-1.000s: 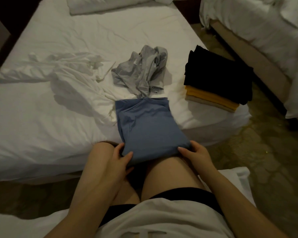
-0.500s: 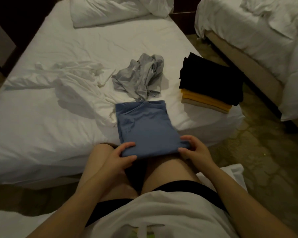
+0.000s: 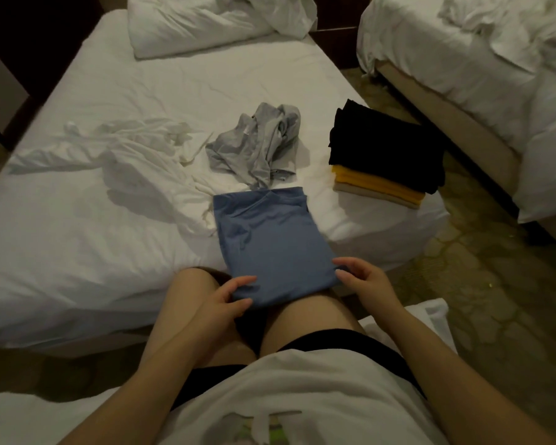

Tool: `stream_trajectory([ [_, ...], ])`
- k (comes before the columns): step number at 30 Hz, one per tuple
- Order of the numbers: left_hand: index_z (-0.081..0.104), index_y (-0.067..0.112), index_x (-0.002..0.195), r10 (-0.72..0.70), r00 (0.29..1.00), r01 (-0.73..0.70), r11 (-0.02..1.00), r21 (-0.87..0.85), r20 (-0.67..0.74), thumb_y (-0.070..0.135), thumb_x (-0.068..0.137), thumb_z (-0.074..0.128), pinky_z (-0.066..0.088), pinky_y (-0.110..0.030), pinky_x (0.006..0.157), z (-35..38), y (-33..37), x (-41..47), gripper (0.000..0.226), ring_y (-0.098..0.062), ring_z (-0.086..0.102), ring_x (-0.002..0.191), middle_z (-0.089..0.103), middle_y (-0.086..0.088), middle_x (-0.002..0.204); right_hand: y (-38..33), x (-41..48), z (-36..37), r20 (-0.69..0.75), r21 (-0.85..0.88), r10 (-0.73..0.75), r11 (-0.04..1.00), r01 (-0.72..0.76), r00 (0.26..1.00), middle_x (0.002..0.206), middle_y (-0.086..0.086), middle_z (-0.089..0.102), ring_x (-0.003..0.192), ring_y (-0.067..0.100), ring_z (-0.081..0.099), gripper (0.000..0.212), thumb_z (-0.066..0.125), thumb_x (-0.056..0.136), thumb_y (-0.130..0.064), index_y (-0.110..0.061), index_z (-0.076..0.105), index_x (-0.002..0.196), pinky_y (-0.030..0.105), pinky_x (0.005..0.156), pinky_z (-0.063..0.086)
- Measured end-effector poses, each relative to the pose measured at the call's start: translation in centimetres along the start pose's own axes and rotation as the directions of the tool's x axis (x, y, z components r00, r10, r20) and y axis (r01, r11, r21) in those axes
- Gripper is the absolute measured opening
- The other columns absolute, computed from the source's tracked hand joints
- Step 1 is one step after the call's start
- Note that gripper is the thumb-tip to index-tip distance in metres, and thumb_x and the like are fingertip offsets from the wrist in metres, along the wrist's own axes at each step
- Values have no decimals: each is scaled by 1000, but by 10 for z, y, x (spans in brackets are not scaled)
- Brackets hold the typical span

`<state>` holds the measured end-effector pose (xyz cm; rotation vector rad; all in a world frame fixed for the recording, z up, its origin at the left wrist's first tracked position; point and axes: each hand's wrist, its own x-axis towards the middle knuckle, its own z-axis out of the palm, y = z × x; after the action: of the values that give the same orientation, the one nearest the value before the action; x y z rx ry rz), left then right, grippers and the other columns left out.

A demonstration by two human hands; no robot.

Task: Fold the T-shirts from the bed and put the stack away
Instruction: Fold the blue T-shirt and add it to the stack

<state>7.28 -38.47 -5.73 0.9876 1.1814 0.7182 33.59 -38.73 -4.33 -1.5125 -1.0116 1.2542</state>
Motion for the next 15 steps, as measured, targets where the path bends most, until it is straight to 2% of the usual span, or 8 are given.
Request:
stream_trajectory([
  [2,64,31,98,40,999,-37,993,116,-23,2,85,59,47,-30,87,-1,-2,-1,32,-25,56,104,58,-5,109,5,-2,-2,-15,17,15,1000,-15,1000,92,1,63,82,6,60,23,58,87,1,-9,61,108,9,64,50],
  [3,64,37,95,78,996,-70,975,211,-31,7,84,61,47,-29,89,-3,-2,-1,32,-22,56,103,59,-3,108,8,-3,-2,-16,24,32,999,-31,999,92,0,64,80,5,61,24,58,88,1,-10,60,109,9,63,50],
  [5,60,53,92,135,991,-117,893,434,-11,21,78,61,47,-28,89,-6,1,-3,35,-16,58,98,61,4,104,14,-5,-1,-18,28,64,998,-64,998,91,-2,65,72,-1,64,24,58,87,0,-12,61,108,9,58,49],
  [6,58,55,94,149,989,-131,838,530,9,21,80,62,46,-27,87,-8,2,-3,37,-16,58,96,60,4,103,15,-6,-1,-22,20,71,997,-71,997,90,-3,65,69,-3,64,23,58,87,0,-12,61,107,9,57,48],
  [8,55,40,109,177,984,-145,705,694,26,15,86,63,42,-23,83,-8,0,-3,34,-15,55,94,58,2,103,17,-6,0,-32,13,74,997,-73,997,88,-3,65,69,-1,63,22,58,87,1,-9,63,107,9,56,47],
  [10,53,26,122,208,977,-156,584,797,39,17,86,63,38,-21,84,-7,-3,0,39,-15,53,100,58,-1,111,17,-7,1,-45,17,72,997,-71,996,86,-1,65,67,-2,62,20,58,87,2,-6,63,104,9,54,46],
  [13,49,25,128,198,978,-158,508,847,64,19,84,64,34,-21,83,-9,-5,-1,47,-18,52,105,56,-5,118,15,-8,0,-53,-6,74,997,-74,996,87,0,66,66,0,61,17,59,88,-2,-12,65,99,9,51,45],
  [15,50,23,127,213,975,-152,480,864,53,15,82,62,32,-20,79,-11,-5,0,48,-20,52,102,57,-7,115,16,-7,0,-61,-26,71,997,-73,996,85,-2,66,61,-7,60,15,60,87,-3,-13,67,96,8,51,44],
])
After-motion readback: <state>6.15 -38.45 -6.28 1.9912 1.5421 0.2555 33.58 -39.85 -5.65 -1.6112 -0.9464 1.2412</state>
